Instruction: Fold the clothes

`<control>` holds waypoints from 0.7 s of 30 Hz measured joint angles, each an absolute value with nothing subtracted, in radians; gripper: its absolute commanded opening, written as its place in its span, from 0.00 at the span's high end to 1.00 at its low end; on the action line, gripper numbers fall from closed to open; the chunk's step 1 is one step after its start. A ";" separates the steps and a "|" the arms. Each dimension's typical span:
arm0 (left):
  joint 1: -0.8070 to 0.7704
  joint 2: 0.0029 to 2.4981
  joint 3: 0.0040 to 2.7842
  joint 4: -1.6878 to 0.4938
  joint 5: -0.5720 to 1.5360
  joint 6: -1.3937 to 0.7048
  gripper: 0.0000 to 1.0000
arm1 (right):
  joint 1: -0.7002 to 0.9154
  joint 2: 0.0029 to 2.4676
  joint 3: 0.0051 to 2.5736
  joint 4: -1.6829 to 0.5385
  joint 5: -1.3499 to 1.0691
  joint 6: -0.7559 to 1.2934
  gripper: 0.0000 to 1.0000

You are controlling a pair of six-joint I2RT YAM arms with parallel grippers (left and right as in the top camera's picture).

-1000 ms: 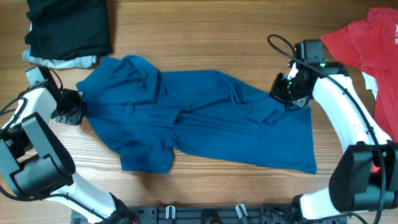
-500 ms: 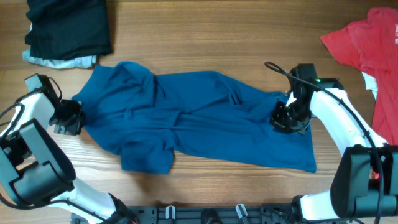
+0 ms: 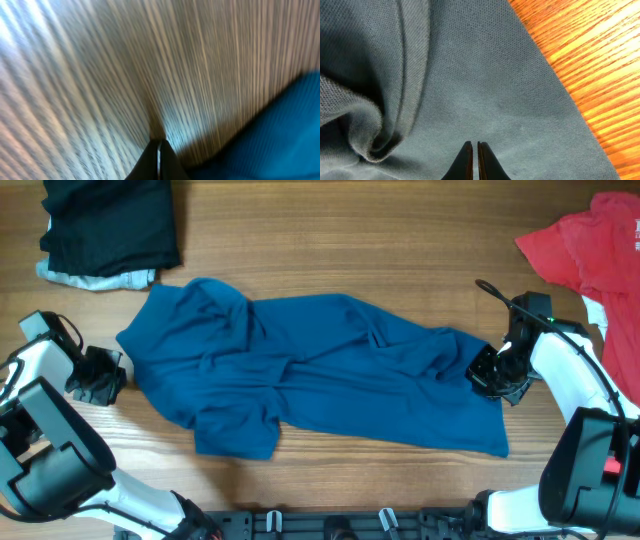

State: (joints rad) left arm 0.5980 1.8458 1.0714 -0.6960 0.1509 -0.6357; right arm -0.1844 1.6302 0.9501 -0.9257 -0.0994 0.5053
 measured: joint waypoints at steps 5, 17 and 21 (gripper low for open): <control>0.591 1.635 1.044 -0.731 0.173 -0.558 0.24 | -0.184 1.640 0.950 -0.923 -0.069 0.513 0.95; 0.315 1.591 1.046 -0.681 0.194 -0.414 0.96 | -0.186 1.758 0.952 -0.888 -0.105 0.491 0.96; 0.313 1.706 1.046 -0.638 0.193 -0.404 0.96 | -0.186 1.758 0.951 -0.871 -0.117 0.485 0.96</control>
State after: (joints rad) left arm 0.3134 1.7058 1.0462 -0.6376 0.1928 -0.4042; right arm -0.1864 1.7580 0.9512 -0.8711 -0.1165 0.4850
